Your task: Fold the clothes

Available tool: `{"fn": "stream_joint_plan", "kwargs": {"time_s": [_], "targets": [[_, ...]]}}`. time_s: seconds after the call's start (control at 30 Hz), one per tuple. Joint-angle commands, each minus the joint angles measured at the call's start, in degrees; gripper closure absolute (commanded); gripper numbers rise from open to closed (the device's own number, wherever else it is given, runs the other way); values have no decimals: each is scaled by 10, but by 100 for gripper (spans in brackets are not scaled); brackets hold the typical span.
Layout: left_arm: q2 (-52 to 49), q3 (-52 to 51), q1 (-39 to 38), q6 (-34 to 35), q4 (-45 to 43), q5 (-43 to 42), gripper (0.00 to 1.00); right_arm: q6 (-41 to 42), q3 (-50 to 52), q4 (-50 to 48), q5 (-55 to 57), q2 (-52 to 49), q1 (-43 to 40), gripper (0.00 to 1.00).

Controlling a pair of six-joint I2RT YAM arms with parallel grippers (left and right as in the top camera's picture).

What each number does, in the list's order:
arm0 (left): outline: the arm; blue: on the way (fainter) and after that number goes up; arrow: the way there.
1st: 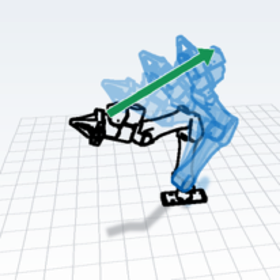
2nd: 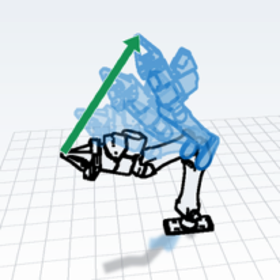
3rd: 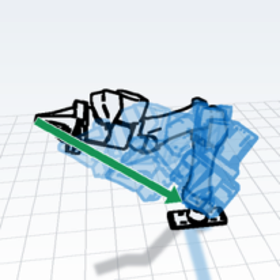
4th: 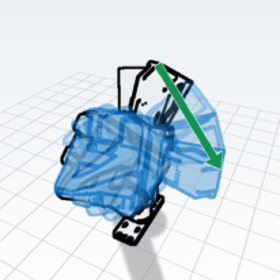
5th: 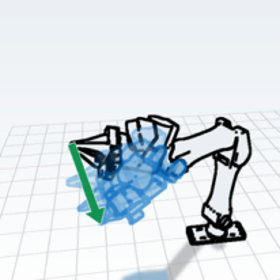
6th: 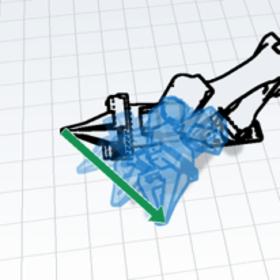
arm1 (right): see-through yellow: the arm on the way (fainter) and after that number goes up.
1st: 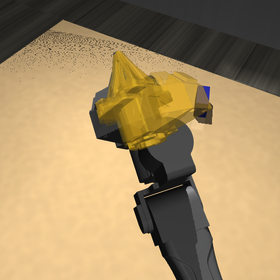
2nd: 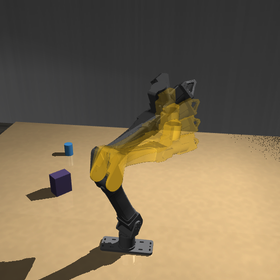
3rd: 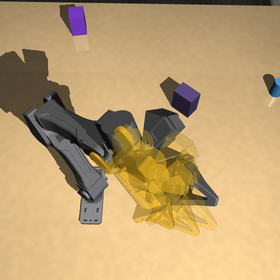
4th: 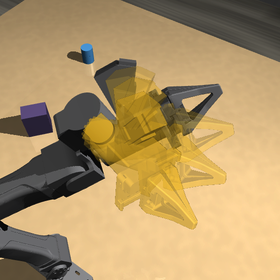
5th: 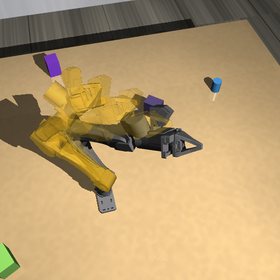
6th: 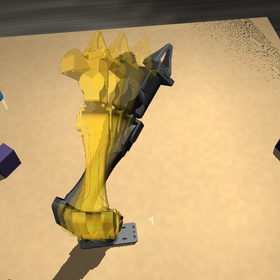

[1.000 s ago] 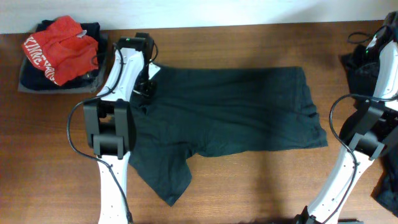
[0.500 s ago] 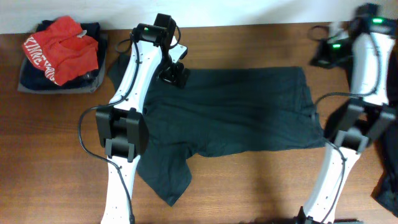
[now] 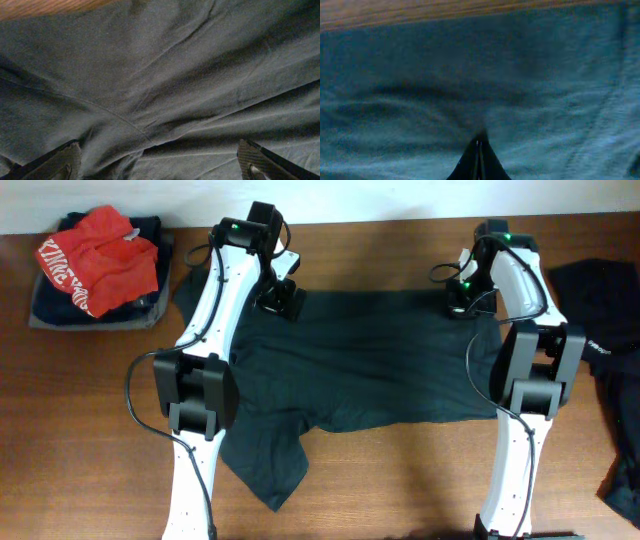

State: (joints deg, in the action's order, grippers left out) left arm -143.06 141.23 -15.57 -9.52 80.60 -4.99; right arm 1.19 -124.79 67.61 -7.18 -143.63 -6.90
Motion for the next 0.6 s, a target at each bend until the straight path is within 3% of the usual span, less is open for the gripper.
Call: {"fn": "stream_joint_plan", "kwargs": {"time_s": [0.0,0.57], "targets": [[4,7,3,7,0,-10,1,8,9,-2,63,-1,-4,96],[4,7,3,7,12,-10,1,5,24,-70,79,-39,-76,96]]}}
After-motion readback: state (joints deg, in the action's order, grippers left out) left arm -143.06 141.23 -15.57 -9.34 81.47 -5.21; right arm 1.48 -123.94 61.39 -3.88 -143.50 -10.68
